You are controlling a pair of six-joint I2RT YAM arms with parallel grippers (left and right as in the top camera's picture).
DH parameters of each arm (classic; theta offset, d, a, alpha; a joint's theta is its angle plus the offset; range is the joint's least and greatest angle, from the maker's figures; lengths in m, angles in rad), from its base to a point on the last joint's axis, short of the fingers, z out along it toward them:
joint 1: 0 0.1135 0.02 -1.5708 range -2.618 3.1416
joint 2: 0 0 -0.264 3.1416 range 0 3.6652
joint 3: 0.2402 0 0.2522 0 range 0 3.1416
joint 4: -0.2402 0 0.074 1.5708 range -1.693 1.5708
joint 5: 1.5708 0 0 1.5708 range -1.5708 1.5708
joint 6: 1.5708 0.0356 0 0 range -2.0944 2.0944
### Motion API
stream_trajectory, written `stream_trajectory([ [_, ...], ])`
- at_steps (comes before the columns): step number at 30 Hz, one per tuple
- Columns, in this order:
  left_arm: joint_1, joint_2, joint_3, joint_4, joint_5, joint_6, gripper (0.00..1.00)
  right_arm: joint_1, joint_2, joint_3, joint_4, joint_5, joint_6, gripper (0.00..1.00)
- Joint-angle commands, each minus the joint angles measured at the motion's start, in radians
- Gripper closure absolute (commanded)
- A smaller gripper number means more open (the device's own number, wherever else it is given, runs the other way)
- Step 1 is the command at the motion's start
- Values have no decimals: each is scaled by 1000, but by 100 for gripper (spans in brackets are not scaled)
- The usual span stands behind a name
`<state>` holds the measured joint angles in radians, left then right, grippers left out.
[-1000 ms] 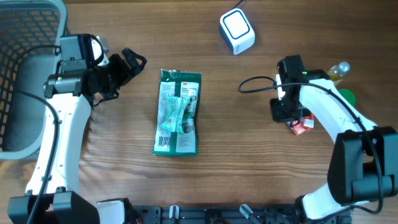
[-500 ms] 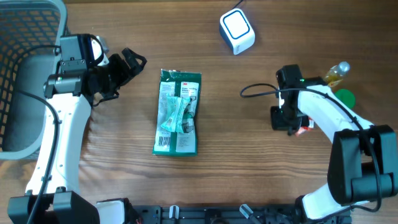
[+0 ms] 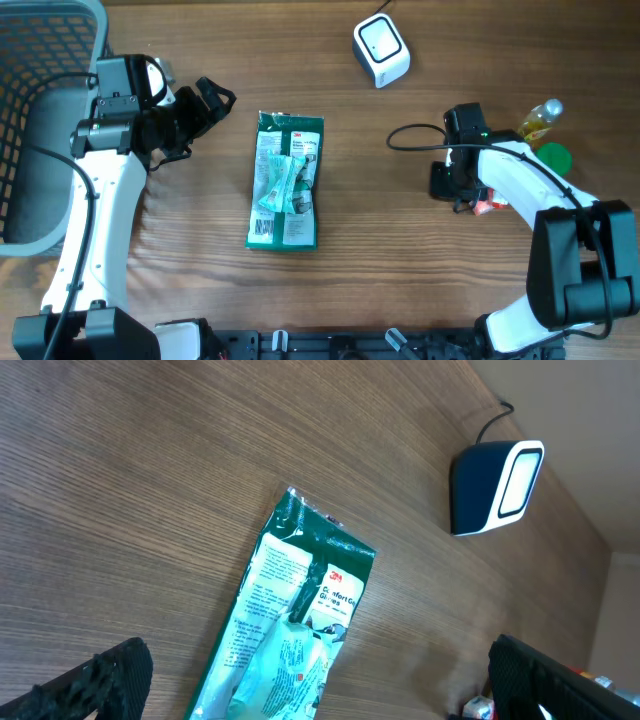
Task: Scan the item barcode
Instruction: 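Lower the red tube beside the Kleenex pack and open the right gripper, then move the right gripper left over the light-green pouch on the glove pack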
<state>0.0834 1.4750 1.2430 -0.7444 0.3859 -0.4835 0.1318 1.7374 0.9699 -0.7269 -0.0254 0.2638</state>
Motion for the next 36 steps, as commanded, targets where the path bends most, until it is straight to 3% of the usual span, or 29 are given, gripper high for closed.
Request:
stream_trajectory([
  [1,4,-19,14,2,-6,8,0,2,6,-2,60,-355,76,87],
  [6,4,-19,14,2,-6,8,0,8,6,-3,144,-569,148,86],
  [9,4,-19,14,2,-6,8,0,42,6,-3,177,-575,242,82],
  [21,4,-19,14,2,-6,8,0,301,6,-3,402,-506,359,70],
  [32,4,-19,14,59,-17,5,0,382,6,-3,463,-438,371,28],
  [36,4,-19,14,59,-26,5,0,382,6,-3,459,-406,367,21],
])
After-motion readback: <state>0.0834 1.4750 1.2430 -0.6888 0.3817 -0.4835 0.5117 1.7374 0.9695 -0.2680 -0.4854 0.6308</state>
